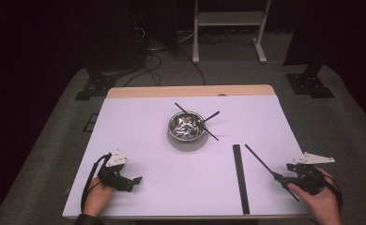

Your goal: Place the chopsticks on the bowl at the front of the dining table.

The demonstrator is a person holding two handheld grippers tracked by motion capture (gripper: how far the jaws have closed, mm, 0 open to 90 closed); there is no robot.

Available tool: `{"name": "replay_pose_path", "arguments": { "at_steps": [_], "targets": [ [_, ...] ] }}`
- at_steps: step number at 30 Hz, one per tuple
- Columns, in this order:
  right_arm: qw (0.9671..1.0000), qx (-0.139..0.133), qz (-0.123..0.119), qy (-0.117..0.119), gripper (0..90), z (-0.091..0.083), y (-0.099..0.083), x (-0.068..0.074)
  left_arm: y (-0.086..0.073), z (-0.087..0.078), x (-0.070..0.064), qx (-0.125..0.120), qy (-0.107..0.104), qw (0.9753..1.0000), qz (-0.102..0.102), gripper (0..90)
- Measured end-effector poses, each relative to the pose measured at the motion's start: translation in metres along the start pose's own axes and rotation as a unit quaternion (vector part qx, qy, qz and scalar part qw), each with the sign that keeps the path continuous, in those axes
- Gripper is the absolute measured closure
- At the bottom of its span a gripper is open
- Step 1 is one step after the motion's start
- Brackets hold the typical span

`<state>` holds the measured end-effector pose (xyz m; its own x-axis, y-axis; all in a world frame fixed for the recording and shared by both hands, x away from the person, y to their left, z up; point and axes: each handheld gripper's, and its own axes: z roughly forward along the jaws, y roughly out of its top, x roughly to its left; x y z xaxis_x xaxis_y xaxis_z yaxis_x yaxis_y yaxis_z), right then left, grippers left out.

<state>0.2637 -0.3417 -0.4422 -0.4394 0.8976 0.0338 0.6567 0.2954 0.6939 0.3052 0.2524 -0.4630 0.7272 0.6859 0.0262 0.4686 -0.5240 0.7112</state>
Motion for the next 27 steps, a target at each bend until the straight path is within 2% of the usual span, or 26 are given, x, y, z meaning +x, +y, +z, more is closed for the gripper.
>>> {"name": "replay_pose_path", "arguments": {
  "at_steps": [10,27],
  "targets": [
    [0.9996,-0.002,-0.011,0.027,47.6,0.013,0.015,0.005,0.0,0.0,0.0,0.0,0.0,1.0,0.0,0.0],
    [0.9991,0.011,-0.015,0.037,73.9,0.03,0.024,0.005,0.0,0.0,0.0,0.0,0.0,1.0,0.0,0.0]
  ]
}}
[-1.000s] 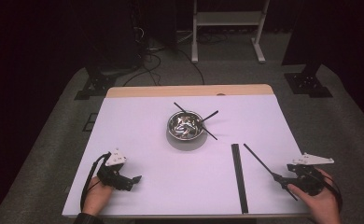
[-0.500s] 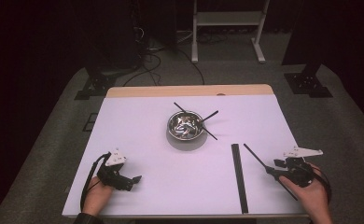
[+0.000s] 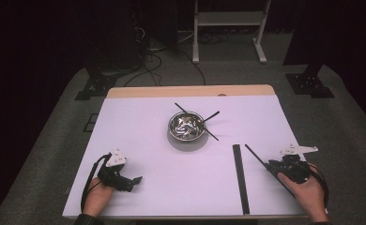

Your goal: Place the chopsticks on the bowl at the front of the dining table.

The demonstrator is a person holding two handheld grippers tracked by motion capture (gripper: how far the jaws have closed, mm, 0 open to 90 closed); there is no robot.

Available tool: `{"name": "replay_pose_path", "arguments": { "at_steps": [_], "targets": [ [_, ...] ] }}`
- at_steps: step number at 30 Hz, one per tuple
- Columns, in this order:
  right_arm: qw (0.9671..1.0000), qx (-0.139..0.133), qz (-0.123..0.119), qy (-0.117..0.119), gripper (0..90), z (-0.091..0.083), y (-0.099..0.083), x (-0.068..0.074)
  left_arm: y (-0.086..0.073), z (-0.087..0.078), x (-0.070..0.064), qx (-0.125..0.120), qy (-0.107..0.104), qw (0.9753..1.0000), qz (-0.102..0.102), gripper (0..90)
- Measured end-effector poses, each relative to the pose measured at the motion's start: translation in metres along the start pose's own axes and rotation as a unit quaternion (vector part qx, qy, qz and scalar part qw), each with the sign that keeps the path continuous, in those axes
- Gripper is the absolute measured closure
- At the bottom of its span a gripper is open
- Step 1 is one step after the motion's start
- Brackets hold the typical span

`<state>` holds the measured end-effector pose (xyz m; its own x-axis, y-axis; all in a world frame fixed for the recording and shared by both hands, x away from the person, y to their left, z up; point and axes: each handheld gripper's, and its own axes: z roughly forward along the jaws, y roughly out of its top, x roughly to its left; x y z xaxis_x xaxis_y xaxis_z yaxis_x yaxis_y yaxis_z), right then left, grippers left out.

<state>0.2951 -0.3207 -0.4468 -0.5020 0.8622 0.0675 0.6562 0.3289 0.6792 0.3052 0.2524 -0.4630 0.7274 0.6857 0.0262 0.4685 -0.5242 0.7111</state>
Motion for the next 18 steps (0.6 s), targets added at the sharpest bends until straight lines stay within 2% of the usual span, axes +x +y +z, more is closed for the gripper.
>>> {"name": "replay_pose_path", "arguments": {
  "at_steps": [8,18],
  "targets": [
    [0.9999,0.009,-0.003,0.008,81.5,0.0037,0.0002,0.0019,0.0,0.0001,-0.0001,0.0,0.0,1.0,0.0,0.0],
    [0.9999,0.008,0.0,0.008,85.0,0.0043,-0.0009,0.0013,0.0,0.0001,-0.0001,-0.001,0.0,1.0,-0.001,0.0]
  ]
}}
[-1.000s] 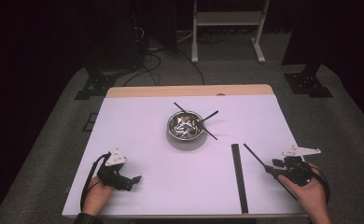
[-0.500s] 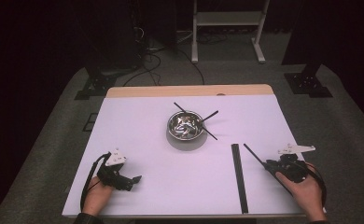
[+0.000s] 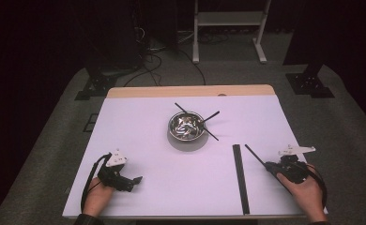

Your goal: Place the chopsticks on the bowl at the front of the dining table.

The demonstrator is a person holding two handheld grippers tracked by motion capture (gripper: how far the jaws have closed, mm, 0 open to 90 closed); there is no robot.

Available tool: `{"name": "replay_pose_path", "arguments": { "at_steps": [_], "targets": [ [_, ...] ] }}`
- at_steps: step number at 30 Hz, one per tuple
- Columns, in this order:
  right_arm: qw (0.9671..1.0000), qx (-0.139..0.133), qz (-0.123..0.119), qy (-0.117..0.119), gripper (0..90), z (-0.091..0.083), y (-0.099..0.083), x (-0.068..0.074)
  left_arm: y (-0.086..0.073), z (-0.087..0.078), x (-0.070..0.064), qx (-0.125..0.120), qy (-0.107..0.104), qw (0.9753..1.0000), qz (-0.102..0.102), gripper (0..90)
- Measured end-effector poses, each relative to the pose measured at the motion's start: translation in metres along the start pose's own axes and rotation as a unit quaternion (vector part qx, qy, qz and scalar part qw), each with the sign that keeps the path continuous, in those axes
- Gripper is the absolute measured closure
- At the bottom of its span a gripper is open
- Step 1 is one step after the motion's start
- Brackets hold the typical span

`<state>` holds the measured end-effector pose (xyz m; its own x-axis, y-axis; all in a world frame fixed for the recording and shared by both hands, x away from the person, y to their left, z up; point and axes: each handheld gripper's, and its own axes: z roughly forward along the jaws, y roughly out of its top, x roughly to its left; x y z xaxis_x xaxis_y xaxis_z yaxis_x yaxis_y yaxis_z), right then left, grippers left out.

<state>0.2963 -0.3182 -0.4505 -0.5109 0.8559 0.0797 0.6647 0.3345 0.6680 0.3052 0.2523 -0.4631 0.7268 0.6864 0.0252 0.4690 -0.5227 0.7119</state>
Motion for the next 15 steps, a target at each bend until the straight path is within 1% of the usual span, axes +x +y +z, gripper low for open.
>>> {"name": "replay_pose_path", "arguments": {
  "at_steps": [4,8,15],
  "targets": [
    [1.0,0.0,0.002,0.0,85.7,0.0,-0.0004,0.0001,0.0,0.0,0.0,0.0,0.0,1.0,0.0,0.0],
    [1.0,0.0,0.002,-0.005,86.0,0.0002,-0.0004,0.0015,0.0,-0.0001,0.0,0.001,0.0,1.0,0.001,0.0],
    [1.0,-0.001,0.01,0.0,86.0,-0.0002,-0.0004,-0.0001,0.0,0.0,0.0,0.0,0.0,1.0,0.0,0.0]
  ]
}}
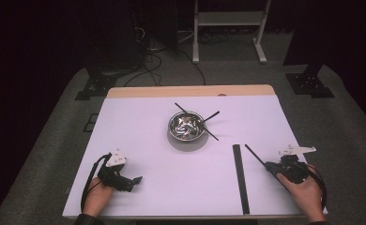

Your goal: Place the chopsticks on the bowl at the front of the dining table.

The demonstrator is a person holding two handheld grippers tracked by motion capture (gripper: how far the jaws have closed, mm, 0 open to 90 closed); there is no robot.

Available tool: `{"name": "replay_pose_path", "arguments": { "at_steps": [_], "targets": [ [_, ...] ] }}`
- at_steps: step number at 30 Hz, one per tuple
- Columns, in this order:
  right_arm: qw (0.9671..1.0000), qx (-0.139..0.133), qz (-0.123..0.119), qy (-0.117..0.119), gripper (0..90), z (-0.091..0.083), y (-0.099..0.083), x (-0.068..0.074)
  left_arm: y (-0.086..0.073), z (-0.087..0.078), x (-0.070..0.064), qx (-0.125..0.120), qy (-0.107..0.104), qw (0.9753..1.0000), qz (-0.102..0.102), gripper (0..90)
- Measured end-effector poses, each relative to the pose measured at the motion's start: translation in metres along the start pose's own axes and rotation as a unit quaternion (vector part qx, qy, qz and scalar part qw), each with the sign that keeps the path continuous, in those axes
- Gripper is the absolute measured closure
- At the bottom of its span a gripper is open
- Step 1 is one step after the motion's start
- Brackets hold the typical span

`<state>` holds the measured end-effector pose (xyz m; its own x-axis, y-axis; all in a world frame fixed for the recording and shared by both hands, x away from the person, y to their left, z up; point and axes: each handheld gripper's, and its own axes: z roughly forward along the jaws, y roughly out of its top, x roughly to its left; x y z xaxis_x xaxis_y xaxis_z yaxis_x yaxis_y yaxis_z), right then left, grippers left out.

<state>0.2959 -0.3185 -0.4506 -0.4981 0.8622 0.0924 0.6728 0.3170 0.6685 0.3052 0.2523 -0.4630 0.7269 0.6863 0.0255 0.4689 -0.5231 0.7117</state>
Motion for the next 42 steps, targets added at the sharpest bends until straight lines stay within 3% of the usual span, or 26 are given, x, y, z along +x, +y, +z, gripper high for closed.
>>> {"name": "replay_pose_path", "arguments": {
  "at_steps": [15,42],
  "targets": [
    [0.9995,-0.031,0.009,0.003,86.0,-0.017,0.011,0.0,0.0,0.0,0.0,0.0,0.0,1.0,0.0,0.0],
    [0.9975,-0.055,-0.025,0.036,85.9,-0.017,0.053,0.029,0.0,0.0,0.0,0.0,0.0,1.0,0.0,0.0]
  ]
}}
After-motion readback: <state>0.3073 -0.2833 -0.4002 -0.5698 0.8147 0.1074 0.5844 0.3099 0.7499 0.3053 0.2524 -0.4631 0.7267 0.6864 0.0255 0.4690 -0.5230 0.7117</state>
